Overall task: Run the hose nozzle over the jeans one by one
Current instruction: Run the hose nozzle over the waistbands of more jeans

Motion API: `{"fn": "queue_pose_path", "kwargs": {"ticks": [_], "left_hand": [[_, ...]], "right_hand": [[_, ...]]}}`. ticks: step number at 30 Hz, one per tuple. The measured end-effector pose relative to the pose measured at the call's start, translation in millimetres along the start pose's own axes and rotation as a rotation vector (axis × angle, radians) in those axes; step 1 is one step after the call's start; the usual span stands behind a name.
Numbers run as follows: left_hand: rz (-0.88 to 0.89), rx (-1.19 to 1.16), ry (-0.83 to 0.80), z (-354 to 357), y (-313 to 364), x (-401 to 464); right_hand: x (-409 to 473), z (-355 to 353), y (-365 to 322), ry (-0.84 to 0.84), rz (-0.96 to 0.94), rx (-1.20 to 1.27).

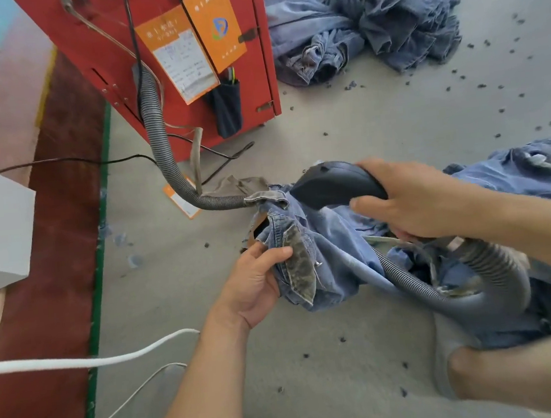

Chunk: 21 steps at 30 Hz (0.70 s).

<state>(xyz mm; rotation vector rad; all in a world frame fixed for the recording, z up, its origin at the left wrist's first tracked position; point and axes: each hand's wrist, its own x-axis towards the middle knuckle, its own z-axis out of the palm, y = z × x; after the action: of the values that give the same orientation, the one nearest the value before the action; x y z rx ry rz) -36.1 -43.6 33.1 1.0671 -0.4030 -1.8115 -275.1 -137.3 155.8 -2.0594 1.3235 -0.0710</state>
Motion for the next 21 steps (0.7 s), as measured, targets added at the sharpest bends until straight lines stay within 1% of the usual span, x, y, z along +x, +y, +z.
{"fn": "queue_pose_path", "kwargs": {"ticks": [2,4,5,7,10,11,13,16,18,21], "left_hand": [[0.021,-0.043,0.026,-1.2,2.1,2.1],[0.054,-0.068,0.034,-2.9,5.4,3.4],[0.064,-0.072,0.027,-3.2,5.9,3.2],[0.054,-0.062,0.014,-3.0,4.3,1.6],[0.023,-0.048,-0.003,-3.8,-1.1,-0.7],[0.022,-0.055,-0.013,-4.1,-1.2,-0.9],[0.021,-0.064,-0.016,-4.9,1.9,0.0],[0.026,-0.077,-0.032,-6.4,4.6,0.6],[0.013,-0.079,-0.051,-7.2,2.3,0.2],[-0.004,-0.089,-0.085,-11.1,-3.8,0.9]], "right_hand": [[-9.9,-8.7,3.3,-0.074,-0.024,0.044],[-17.2,-6.8,-1.5,-0.160,-0.054,-0.024],[-16.9,-1.6,-4.7,-0.176,-0.062,-0.060],[-6.8,11.9,-8.3,-0.142,-0.038,-0.073],[9.2,11.6,-4.2,0.013,0.056,-0.052],[8.8,5.1,-1.3,0.036,0.075,-0.026],[0.4,-6.6,2.5,-0.024,0.067,0.033],[-8.0,-0.3,-4.9,-0.164,-0.010,-0.038],[2.1,11.0,-9.7,-0.120,-0.015,-0.054],[18.1,8.9,-4.5,0.017,0.073,-0.014]]}}
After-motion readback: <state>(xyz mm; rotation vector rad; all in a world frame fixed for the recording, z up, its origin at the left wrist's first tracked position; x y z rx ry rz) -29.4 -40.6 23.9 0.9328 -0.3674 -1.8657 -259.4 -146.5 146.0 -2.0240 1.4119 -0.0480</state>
